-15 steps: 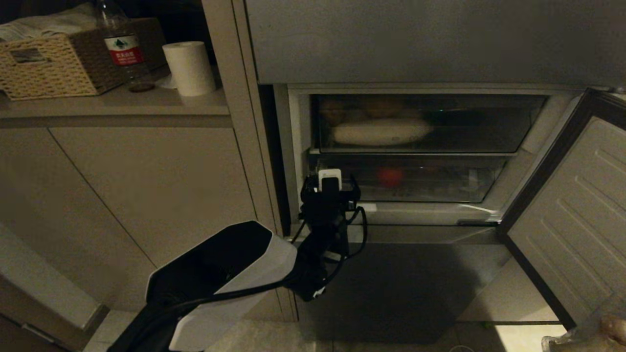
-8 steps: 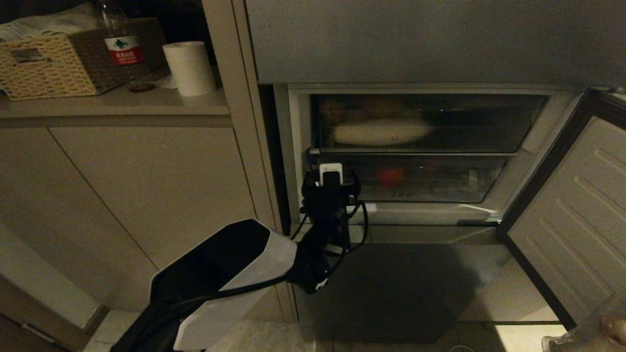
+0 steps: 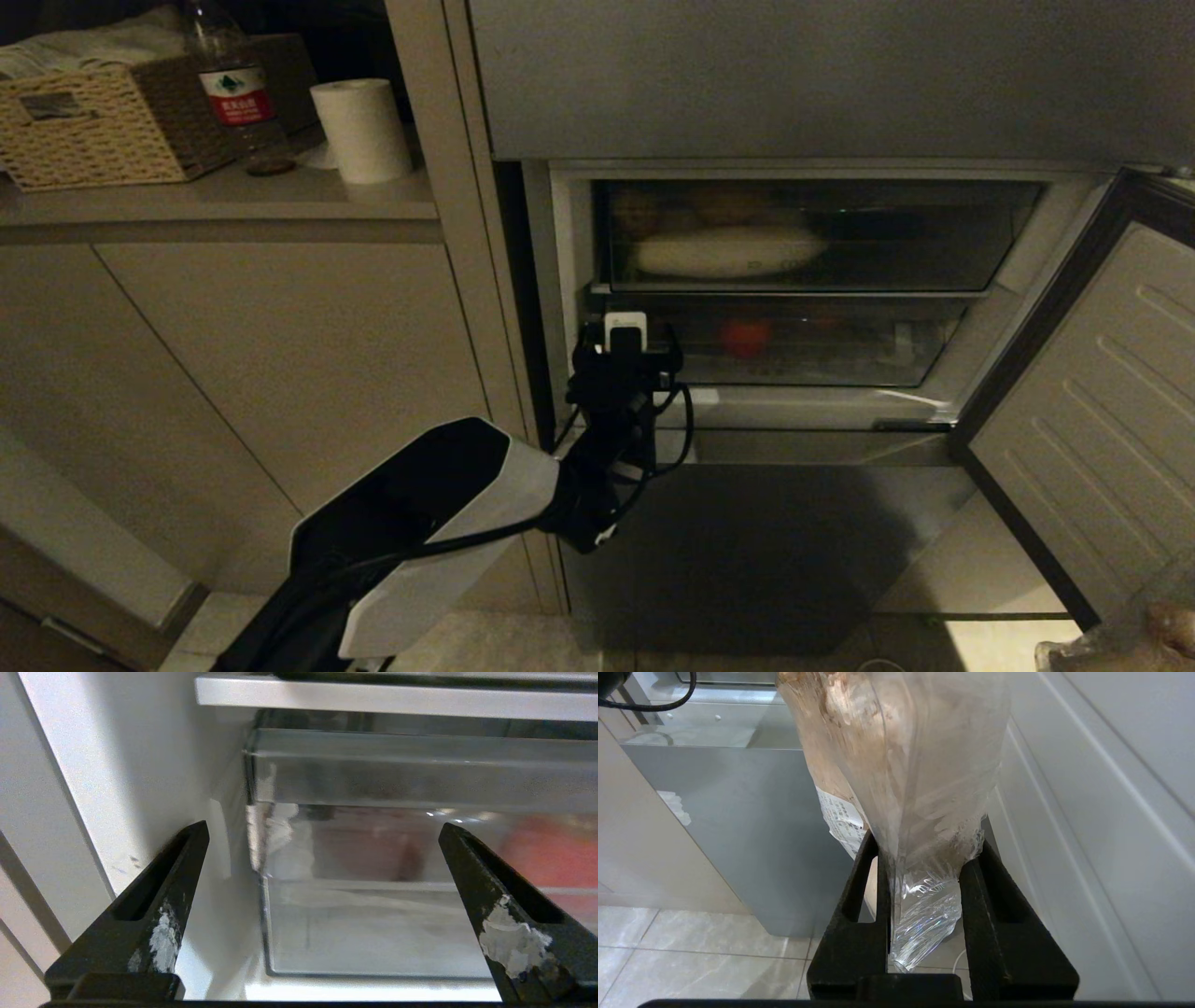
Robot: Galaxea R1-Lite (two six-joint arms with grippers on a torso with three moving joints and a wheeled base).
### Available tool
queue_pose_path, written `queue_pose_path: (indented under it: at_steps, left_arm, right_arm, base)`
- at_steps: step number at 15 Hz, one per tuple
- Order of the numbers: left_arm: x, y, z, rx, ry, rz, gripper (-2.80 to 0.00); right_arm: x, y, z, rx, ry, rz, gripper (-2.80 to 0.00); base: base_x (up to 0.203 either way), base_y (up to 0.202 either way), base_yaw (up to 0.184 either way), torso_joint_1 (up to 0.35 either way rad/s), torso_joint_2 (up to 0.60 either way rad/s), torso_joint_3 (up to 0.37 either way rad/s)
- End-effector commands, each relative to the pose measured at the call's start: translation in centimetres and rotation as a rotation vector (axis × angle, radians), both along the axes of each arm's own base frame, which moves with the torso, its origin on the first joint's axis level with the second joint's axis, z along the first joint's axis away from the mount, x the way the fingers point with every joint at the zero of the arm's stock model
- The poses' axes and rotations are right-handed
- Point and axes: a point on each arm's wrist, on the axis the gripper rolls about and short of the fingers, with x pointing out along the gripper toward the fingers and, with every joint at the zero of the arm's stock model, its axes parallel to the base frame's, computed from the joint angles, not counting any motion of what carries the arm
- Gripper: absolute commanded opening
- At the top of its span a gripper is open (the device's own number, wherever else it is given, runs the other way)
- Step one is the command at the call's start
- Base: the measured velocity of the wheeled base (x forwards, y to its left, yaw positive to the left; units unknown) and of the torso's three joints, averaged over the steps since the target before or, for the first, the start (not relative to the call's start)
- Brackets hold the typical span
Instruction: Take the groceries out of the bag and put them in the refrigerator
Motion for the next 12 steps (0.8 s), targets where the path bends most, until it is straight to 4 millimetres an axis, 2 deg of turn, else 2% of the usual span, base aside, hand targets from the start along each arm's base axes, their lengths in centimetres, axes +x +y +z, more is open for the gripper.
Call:
queue_pose_path:
  at_steps: [1,11,12]
  left_arm:
    - [0.47,0.17,-0.10,-0.005,-0.005,0.012,0.00]
    - [0.73,0.02,-0.03,-0.005,0.005,0.010,0.00]
    - [0.77,-0.02,0.05,-0.007,0.002,0.010,-2.80]
  right_arm:
    - [0.00,0.00,-0.02,0.000,0.000,0.000,-2.80]
    - [0.00,0.00,-0.01,0.000,0.000,0.000,-2.80]
    - [0.00,0.00,-0.02,0.000,0.000,0.000,-2.80]
  base:
    - [0.000,0.000,0.000,0.000,0.00,0.000]
    - [0.000,0.000,0.000,0.000,0.00,0.000]
    - [0.000,0.000,0.000,0.000,0.00,0.000]
